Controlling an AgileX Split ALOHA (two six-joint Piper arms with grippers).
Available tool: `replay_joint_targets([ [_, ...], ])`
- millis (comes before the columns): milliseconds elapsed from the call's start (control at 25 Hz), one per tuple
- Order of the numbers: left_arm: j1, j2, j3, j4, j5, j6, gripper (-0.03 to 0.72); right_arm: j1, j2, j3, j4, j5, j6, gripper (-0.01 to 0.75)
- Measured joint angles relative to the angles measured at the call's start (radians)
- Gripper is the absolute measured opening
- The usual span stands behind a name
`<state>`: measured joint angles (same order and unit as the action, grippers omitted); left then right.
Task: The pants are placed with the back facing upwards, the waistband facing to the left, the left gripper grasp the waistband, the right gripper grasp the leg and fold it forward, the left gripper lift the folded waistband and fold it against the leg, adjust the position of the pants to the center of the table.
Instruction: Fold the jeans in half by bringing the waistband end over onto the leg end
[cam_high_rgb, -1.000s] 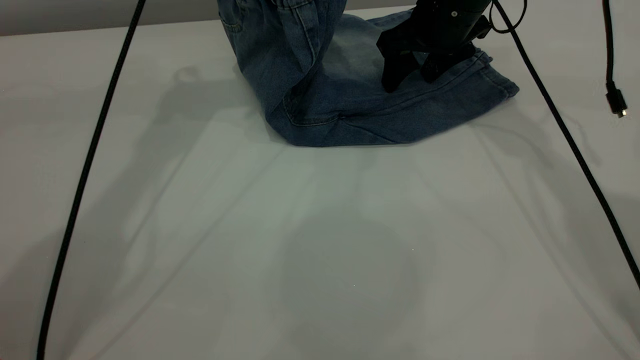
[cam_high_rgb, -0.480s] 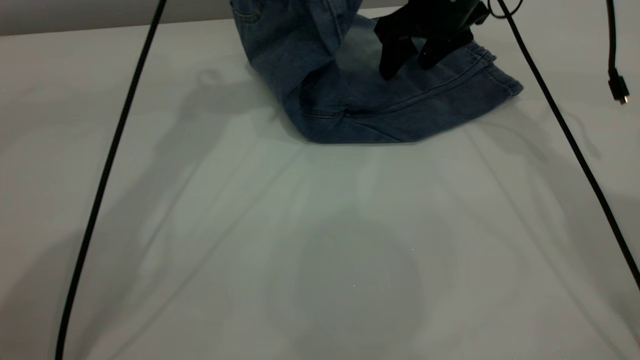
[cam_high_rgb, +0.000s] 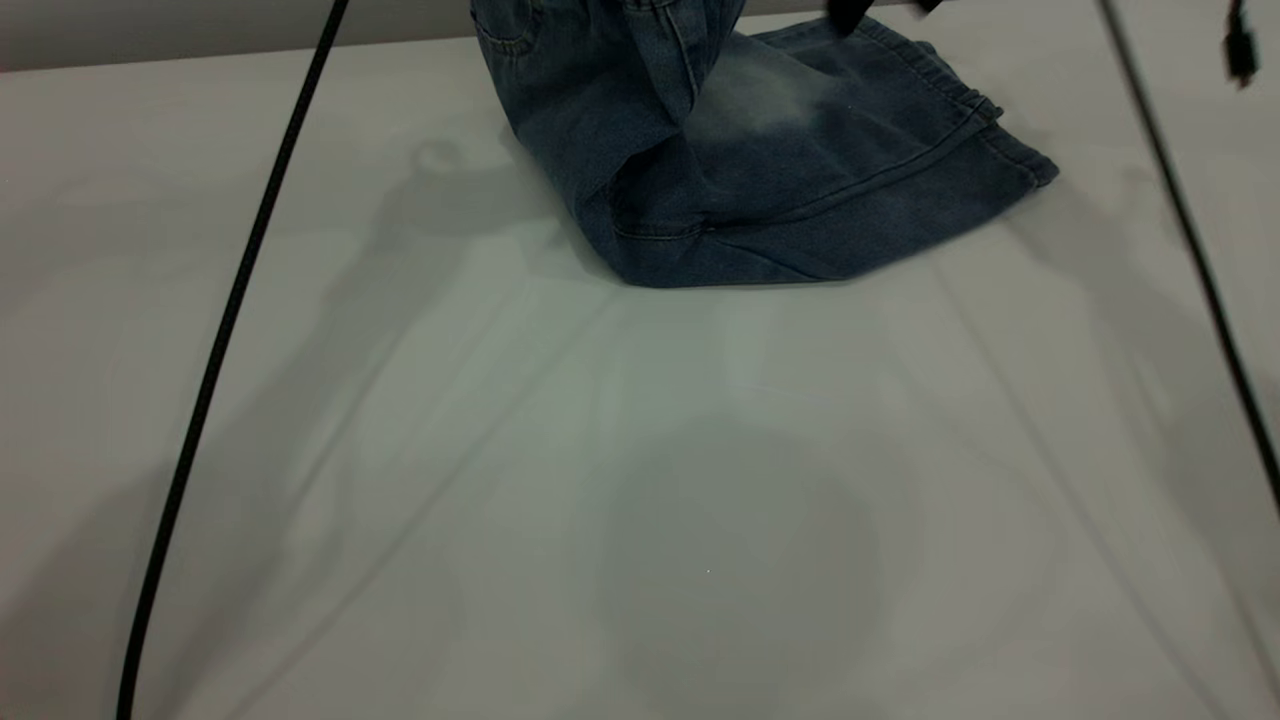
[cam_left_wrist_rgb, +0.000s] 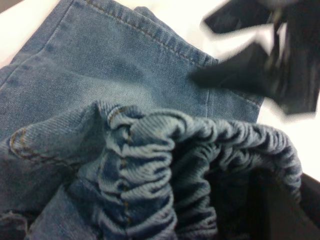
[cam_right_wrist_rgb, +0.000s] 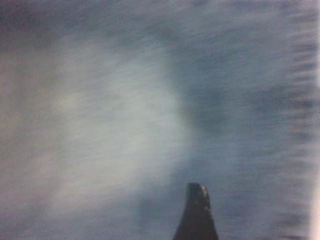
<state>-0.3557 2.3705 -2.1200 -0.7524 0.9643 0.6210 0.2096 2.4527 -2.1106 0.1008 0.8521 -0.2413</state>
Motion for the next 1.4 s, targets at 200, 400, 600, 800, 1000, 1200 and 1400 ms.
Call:
replay_joint_targets([
  [200, -0.031, 0.000, 0.000, 0.014, -0.010, 0.000, 0.073, -0.083, 0.000, -0.162, -0.087, 0.137, 0.053, 0.480],
  [400, -0.083, 0.017, 0.000, 0.051, -0.088, 0.000, 0.073, -0.159, 0.000, -0.350, -0.087, 0.270, 0.054, 0.480],
  [600, -0.137, 0.075, 0.000, 0.044, -0.211, 0.003, 0.073, -0.180, -0.028, -0.472, -0.056, 0.322, 0.076, 0.480],
  [800, -0.198, 0.146, 0.000, 0.039, -0.371, 0.067, 0.073, -0.179, -0.025, -0.471, -0.005, 0.325, 0.076, 0.480],
  [1000, -0.248, 0.217, 0.000, 0.034, -0.566, 0.171, 0.073, -0.179, -0.027, -0.472, 0.069, 0.346, 0.076, 0.480],
  [1200, -0.280, 0.254, 0.001, 0.034, -0.744, 0.233, 0.087, -0.178, -0.027, -0.472, 0.081, 0.360, 0.075, 0.480],
  [1400, -0.308, 0.253, 0.001, 0.038, -0.885, 0.237, 0.256, -0.178, -0.027, -0.472, 0.084, 0.363, 0.075, 0.480],
])
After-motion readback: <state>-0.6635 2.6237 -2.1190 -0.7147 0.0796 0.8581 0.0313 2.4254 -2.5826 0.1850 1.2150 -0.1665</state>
